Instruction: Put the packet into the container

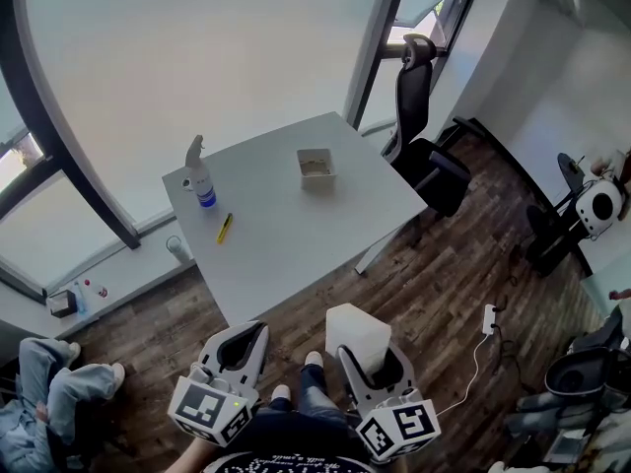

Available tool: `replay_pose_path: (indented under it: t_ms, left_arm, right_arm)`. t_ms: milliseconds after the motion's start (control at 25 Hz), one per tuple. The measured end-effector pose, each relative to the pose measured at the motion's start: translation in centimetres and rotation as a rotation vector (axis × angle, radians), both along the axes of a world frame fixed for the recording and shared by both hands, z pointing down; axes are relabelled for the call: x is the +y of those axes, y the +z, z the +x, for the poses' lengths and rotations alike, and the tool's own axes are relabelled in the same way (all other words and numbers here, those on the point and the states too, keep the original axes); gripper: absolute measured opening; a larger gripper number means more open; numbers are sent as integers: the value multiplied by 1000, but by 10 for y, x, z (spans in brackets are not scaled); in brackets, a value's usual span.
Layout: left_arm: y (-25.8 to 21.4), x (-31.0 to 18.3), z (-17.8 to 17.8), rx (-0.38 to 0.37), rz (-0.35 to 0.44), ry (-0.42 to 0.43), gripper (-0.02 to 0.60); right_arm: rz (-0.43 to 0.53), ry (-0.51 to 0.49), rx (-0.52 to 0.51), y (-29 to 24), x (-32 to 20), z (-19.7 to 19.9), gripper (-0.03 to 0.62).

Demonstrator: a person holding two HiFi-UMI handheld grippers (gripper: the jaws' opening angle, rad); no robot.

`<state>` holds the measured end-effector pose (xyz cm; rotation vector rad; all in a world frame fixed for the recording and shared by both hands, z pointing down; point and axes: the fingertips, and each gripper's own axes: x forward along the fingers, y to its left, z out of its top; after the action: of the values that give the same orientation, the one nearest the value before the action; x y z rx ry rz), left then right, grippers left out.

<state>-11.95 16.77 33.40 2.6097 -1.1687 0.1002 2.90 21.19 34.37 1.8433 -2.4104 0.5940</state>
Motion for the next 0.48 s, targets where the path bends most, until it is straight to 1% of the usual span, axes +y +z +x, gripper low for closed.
replay_pose_path:
  t_ms: [240, 480]
  left_arm:
    - [-2, -28, 15, 8, 4, -28, 8]
    - [-7, -56, 46, 14, 21, -39, 8]
  right_arm:
    - [20, -33, 8, -4, -32, 15, 276]
    - [27, -44, 15, -6, -61, 47, 276]
